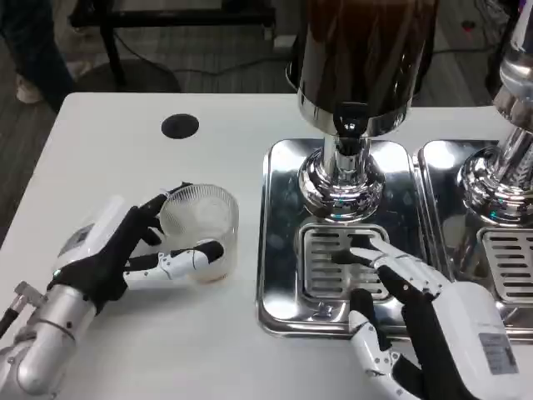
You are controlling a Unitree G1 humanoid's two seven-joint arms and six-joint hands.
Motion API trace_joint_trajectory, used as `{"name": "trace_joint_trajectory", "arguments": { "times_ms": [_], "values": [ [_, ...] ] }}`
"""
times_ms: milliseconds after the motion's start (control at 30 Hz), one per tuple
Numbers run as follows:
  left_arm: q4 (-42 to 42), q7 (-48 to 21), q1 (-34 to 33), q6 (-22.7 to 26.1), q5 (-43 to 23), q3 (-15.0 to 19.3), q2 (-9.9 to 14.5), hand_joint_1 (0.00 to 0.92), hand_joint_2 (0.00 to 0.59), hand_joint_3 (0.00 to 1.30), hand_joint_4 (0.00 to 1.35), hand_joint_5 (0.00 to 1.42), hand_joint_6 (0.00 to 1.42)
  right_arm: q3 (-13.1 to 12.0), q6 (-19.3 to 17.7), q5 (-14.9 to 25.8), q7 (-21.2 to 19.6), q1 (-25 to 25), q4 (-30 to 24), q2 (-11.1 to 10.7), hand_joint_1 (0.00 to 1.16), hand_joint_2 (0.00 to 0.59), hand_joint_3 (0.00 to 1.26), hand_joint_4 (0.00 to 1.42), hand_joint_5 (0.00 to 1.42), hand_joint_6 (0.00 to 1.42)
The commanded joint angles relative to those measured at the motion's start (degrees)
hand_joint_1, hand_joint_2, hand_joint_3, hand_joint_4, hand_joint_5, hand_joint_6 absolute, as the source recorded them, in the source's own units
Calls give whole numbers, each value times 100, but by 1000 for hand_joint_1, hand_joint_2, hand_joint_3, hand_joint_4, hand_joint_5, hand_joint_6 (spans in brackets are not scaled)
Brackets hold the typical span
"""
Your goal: Grasp the cup under the faucet to collect the drink, then remove the cup.
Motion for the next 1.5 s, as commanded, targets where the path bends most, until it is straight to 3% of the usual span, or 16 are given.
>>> {"name": "trace_joint_trajectory", "arguments": {
  "times_ms": [33, 200, 433, 933, 1333, 1500],
  "values": [
    [422, 372, -168, -377, 96, -105, -116, 338, 106, 395, 458, 692, 865, -31, -7, 201, 24, -45, 78, 2, 239, 533, 383, 234, 262, 299],
    [788, 774, -279, -457, 156, -197, -174, 369, 128, 508, 623, 892, 1140, -42, -47, 451, 133, -108, 114, -31, 236, 526, 383, 234, 262, 301],
    [1007, 1221, -308, -525, 151, -154, -262, 433, 133, 588, 720, 1014, 1279, -50, -101, 694, 277, -224, 178, -50, 225, 509, 383, 234, 270, 329],
    [539, 1376, -187, -1215, -12, -10, -421, 450, 114, 621, 751, 1044, 1321, -144, -124, 670, 204, -139, 60, 1, 219, 509, 383, 238, 272, 340],
    [535, 789, -563, -1113, -62, -152, -744, 457, 105, 629, 746, 1033, 1316, -246, -23, 561, 141, 65, -150, 134, 217, 509, 383, 243, 272, 343],
    [755, 602, -929, -997, 68, -375, -1030, 458, 101, 631, 746, 1032, 1316, -313, 46, 471, 85, 201, -335, 249, 217, 509, 383, 243, 272, 343]
  ]
}}
